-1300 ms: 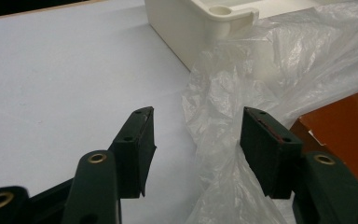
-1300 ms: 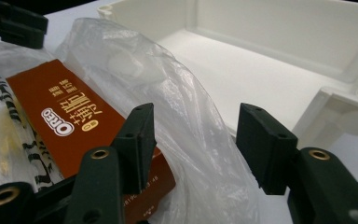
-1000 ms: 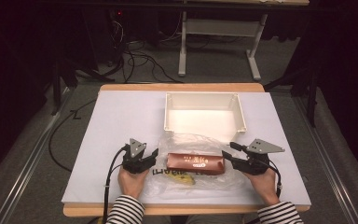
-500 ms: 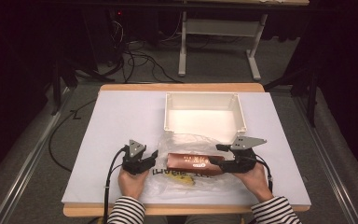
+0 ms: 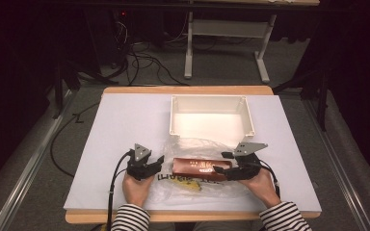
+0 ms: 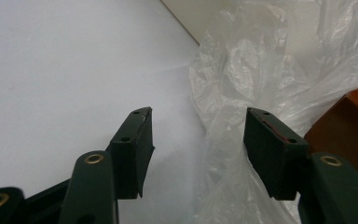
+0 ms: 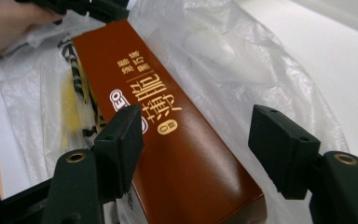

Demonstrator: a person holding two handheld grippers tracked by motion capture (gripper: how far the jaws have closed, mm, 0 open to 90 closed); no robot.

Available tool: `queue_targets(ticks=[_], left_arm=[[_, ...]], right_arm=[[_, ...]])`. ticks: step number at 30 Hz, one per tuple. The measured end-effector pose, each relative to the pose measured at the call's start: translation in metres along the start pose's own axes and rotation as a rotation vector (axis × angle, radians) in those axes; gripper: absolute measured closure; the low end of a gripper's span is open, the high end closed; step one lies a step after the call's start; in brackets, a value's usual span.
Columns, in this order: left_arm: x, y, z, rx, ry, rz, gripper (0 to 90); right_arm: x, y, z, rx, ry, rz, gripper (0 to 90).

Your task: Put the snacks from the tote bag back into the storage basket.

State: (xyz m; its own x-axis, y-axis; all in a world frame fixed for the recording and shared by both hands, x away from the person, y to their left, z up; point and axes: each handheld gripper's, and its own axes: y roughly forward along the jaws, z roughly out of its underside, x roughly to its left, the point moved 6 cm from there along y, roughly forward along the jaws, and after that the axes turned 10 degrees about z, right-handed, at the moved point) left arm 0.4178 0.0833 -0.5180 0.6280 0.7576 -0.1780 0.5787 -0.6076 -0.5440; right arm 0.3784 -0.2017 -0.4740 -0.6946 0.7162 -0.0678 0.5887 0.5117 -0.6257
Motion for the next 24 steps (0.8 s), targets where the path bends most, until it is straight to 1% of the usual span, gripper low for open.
queue_targets(ticks=[1, 3, 6, 7, 12, 14, 16, 18, 22, 24], left_arm=[[0.0001, 0.0002, 0.0001, 0.002, -0.001, 0.001, 42.8], [0.0, 0.0001, 0.0001, 0.002, -0.001, 0.002, 42.6], [0.0001, 0.0007, 0.0002, 0.009, -0.004, 0.005, 42.0], [0.0002, 0.0008, 0.0003, 0.012, -0.005, 0.007, 41.6], [0.0006, 0.0011, 0.0003, 0.011, -0.01, 0.007, 41.2], [0.001, 0.0013, 0.0004, 0.014, -0.014, 0.008, 41.1], [0.0013, 0.0014, 0.0005, 0.016, -0.018, 0.007, 40.8], [0.0014, 0.0015, 0.0005, 0.017, -0.018, 0.007, 40.7], [0.0016, 0.0014, 0.0006, 0.018, -0.02, 0.008, 40.6], [0.0015, 0.0016, 0.0005, 0.017, -0.02, 0.008, 40.6]], right_arm=[[0.0, 0.0011, 0.0011, 0.014, -0.007, -0.003, 35.4], [0.0003, 0.0032, 0.0016, 0.017, -0.001, -0.007, 34.9], [0.0007, 0.0047, 0.0006, 0.015, 0.0, -0.005, 34.4], [0.0008, 0.0052, 0.0003, 0.012, -0.007, -0.006, 34.2], [0.0012, 0.0056, 0.0007, 0.016, -0.011, -0.021, 34.0], [0.0013, 0.0057, 0.0011, 0.019, -0.002, -0.023, 34.0], [0.0015, 0.0058, 0.0012, 0.021, -0.004, -0.028, 34.1], [0.0033, 0.0058, 0.0011, 0.022, -0.005, -0.039, 34.4], [0.0082, 0.0062, 0.0009, 0.02, -0.024, -0.057, 34.2], [0.0086, 0.0066, 0.0009, 0.021, -0.021, -0.06, 34.0]])
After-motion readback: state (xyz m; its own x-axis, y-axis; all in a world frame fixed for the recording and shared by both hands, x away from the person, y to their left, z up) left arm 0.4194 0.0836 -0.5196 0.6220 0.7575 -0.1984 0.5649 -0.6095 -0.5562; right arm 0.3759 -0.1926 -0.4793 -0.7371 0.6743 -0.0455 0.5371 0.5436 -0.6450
